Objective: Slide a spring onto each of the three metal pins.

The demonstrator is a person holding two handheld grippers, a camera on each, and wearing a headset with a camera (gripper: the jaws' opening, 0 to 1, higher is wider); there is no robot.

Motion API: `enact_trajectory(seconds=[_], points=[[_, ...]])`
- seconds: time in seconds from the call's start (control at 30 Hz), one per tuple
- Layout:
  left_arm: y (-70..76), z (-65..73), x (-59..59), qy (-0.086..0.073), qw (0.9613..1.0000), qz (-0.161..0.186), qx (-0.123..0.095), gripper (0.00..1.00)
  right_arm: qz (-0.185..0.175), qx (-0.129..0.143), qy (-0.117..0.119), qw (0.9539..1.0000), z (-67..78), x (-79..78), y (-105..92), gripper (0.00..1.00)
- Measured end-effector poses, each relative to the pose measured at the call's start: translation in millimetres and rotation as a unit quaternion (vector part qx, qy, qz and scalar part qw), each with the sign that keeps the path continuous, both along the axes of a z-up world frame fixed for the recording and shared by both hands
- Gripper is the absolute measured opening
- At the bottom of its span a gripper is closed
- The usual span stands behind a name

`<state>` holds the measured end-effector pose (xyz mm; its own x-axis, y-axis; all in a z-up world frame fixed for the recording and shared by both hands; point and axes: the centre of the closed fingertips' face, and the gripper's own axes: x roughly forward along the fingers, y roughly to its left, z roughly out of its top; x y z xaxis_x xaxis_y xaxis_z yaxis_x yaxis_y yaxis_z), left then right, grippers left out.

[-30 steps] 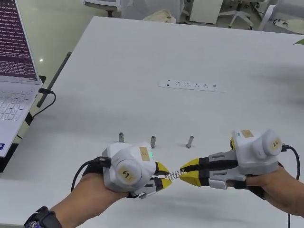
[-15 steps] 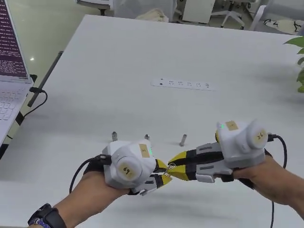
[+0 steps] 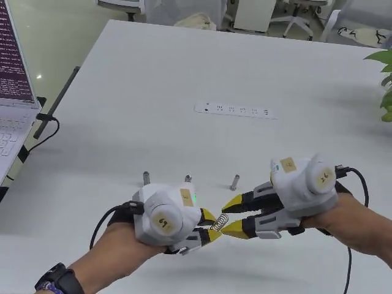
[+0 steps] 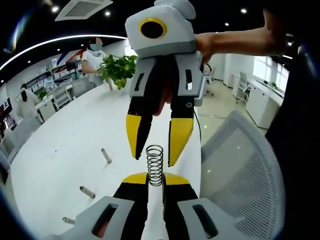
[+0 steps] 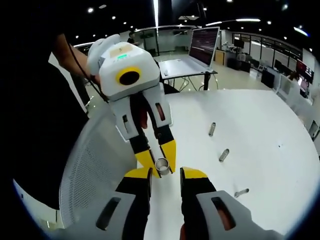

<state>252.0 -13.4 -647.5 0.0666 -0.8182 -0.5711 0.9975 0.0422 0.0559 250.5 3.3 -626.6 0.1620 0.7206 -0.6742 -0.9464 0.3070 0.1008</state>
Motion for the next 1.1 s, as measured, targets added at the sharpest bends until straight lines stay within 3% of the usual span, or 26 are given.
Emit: enact_trajectory(seconds=[0.13,0.57,0.8,1.1], points=[[-0.8,-3.4,-2.6,-0.002,0.9999,-0.008,0.007,0.02,0.028,-0.03,-0.004,0.9992,-6.4,-4.1,1.7,0.21],[-5.1,-11.5,-13.3,-0.013,0.9987,-0.038,0.03,0.02,0.081,-0.08,-0.012,0.9934,-19.0,-16.2,3.1,0.14],[-5.2,-13.3,-14.2,-0.013,0.9983,-0.045,0.035,0.02,0.084,-0.081,-0.014,0.9931,-20.3,-16.6,1.9,0.09],[-4.8,-13.2,-11.7,0.012,0.9992,-0.03,0.022,0.03,0.077,-0.073,-0.016,0.9942,-19.7,-15.1,1.1,0.09]])
